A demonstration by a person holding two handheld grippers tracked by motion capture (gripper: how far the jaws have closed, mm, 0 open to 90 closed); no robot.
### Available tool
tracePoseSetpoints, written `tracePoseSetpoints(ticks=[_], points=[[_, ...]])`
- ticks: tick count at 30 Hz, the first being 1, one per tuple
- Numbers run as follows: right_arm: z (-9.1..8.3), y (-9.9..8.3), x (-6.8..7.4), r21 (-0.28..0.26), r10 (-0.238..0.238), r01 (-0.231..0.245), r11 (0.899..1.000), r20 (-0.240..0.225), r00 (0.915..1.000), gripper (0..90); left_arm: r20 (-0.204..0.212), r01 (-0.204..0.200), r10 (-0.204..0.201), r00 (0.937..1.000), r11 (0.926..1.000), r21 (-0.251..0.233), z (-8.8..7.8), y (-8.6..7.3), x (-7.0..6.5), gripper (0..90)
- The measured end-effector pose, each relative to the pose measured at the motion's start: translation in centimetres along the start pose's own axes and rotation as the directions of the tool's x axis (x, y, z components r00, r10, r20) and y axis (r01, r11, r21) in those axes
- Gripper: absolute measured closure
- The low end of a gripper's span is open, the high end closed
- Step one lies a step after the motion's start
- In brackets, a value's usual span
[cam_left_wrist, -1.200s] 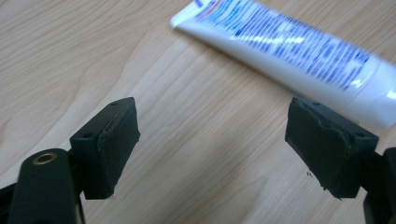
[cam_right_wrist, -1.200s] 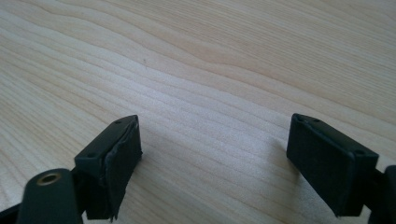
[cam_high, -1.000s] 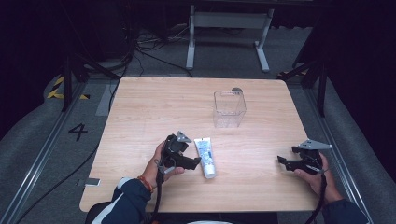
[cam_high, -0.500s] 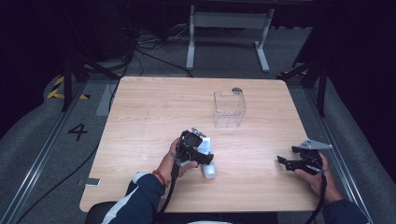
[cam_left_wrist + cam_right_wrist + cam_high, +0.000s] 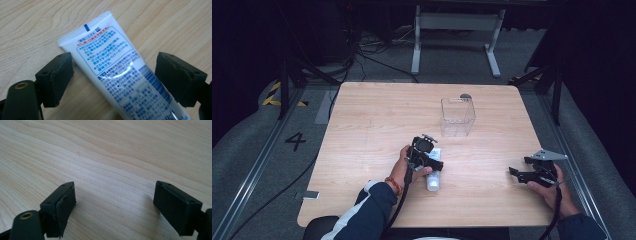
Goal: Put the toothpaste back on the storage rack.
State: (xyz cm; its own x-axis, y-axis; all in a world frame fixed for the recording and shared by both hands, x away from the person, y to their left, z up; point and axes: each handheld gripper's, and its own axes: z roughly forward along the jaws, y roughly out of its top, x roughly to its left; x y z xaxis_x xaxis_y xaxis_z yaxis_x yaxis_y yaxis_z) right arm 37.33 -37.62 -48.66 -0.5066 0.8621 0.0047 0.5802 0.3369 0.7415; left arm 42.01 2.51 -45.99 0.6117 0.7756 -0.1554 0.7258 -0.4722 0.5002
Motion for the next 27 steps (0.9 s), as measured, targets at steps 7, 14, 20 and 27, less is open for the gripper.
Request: tracePoseSetpoints(ticks=[7,14,20,27], points=[[0.0,0.0,0.0,0.0,0.0,0.0,1.0,-0.001,1.0,18.1,-0.042,-0.084,0.086,0.9954,0.996,0.029,0.3,0.4,-0.6,20.0],[0.0,0.0,0.0,0.001,-0.003,0.003,1.0,-0.002,1.0,18.1,-0.019,-0.152,0.154,0.9879,0.9859,0.069,0.0,0.8,-0.9,37.3],[0.0,0.0,0.0,0.001,-0.004,0.004,1.0,-0.002,1.0,18.1,-0.002,-0.235,0.237,0.9714,0.9643,0.121,-0.1,1.0,-1.1,40.0],[0.0,0.0,0.0,0.001,-0.003,0.003,1.0,-0.002,1.0,18.1,0.022,-0.312,0.313,0.9495,0.9358,0.164,-0.1,1.4,-1.1,41.6]])
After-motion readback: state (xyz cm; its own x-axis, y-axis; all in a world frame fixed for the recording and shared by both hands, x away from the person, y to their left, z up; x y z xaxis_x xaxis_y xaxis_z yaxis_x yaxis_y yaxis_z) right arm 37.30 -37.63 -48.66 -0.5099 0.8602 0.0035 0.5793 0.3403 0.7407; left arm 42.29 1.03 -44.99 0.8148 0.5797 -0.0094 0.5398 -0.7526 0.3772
